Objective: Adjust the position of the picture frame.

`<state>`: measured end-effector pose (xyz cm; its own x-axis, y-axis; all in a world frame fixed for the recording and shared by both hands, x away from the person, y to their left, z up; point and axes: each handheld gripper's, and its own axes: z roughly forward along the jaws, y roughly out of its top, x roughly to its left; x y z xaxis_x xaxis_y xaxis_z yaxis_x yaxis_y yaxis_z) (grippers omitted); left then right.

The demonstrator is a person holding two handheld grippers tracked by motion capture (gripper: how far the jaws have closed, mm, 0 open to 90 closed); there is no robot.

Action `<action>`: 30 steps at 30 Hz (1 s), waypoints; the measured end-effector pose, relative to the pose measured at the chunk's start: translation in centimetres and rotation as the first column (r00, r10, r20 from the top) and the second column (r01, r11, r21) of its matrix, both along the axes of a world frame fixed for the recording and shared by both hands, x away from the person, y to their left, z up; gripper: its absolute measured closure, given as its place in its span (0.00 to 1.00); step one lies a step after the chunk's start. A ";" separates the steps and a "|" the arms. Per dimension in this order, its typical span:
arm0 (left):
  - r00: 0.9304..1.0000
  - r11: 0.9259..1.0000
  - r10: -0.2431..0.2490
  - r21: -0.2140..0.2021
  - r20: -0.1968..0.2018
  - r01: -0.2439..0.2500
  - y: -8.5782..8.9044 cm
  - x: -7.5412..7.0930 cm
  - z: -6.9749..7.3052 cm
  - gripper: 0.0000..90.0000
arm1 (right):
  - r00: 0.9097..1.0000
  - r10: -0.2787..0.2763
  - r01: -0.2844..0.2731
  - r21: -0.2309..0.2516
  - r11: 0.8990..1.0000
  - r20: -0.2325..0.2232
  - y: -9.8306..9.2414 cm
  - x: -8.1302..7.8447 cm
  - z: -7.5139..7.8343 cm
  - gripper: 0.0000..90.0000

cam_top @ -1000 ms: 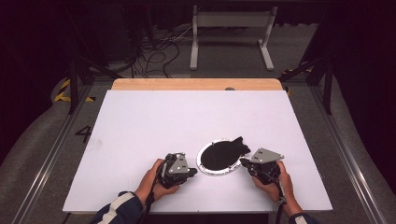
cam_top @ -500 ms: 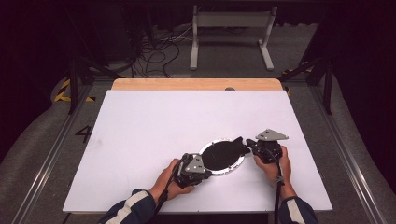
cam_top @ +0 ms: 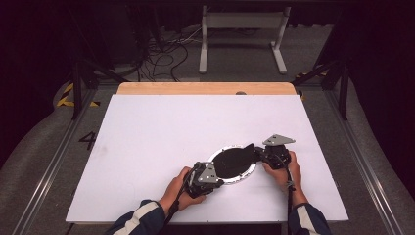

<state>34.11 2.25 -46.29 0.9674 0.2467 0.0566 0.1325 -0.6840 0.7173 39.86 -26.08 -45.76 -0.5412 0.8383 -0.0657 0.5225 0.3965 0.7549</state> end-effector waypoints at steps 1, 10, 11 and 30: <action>1.000 1.000 0.002 0.002 0.001 -0.002 0.0 0.0 0.0 1.00 | 1.000 0.002 -0.002 0.017 1.000 -0.006 -0.2 0.0 -0.1 1.00; 0.999 0.999 0.043 0.021 0.001 -0.043 1.2 0.8 0.2 1.00 | 0.998 0.040 -0.038 0.032 0.999 -0.044 -0.3 -0.5 0.3 1.00; 0.999 0.999 0.046 0.021 0.003 -0.046 1.4 1.0 0.2 1.00 | 0.998 0.047 -0.045 0.038 0.998 -0.050 -0.4 -0.5 0.4 1.00; 0.989 0.989 0.146 0.006 -0.016 -0.146 4.1 3.3 0.1 1.00 | 0.991 0.121 -0.122 -0.006 0.993 -0.058 0.5 -2.1 0.4 1.00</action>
